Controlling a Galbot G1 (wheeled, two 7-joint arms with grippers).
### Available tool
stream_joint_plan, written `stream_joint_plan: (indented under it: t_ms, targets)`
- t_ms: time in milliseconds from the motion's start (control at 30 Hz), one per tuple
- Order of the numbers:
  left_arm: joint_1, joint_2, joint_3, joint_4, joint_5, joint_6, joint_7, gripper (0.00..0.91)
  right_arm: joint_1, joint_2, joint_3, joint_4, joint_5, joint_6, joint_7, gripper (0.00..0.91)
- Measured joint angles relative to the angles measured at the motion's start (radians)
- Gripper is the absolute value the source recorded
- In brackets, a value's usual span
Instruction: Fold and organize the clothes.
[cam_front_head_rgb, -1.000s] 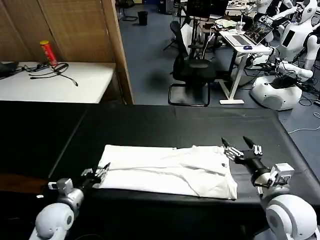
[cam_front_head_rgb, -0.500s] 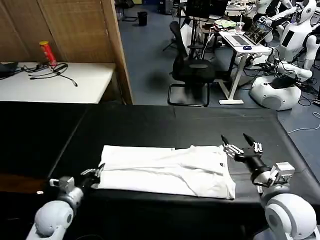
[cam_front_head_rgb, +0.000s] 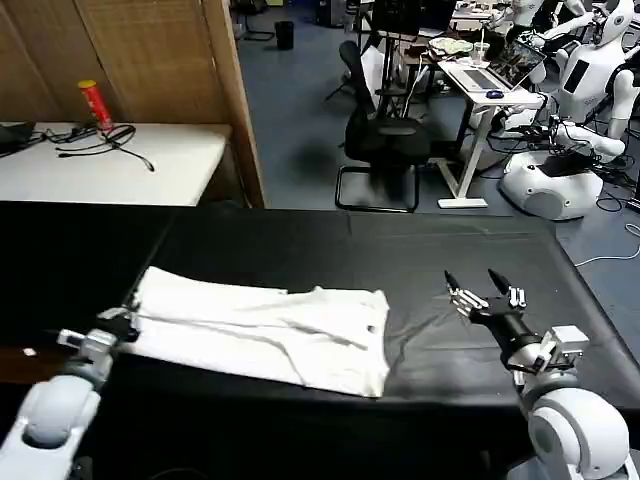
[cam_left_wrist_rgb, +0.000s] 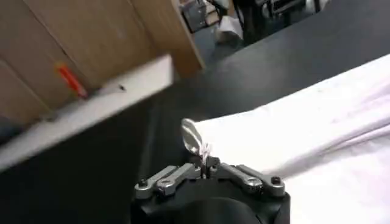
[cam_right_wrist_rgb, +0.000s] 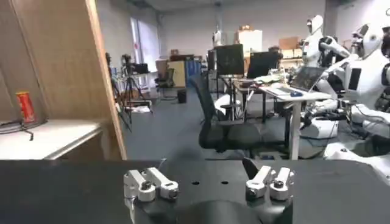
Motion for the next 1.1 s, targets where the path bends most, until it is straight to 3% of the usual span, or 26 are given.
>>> stream_joint_plan:
  t_ms: [233,467,733,1100]
  targets:
    - [0.026,0.090,-0.032,-0.005,-0.041,0.012,-0.008,0.000,-0.012,0.021,-0.008,-0.002,-0.031,0.008,-0.004,0.878]
    - [0.059,0.042,0.005,-0.128,-0.157,0.060,-0.065,0.000,-0.031,0.042,-0.005,-0.005,-0.063,0.016,-0.007,0.878]
    - [0.044,-0.087,0.139,-0.300,-0.293,0.135,-0.168,0.000,-0.068,0.059,0.013,0.007,-0.087,0.017,-0.007,0.878]
    - [-0.027,-0.195,0.357,-0.355,-0.395,0.209,-0.214,0.000,-0.087,0.091,-0.002,0.007,-0.123,0.017,-0.006,0.878]
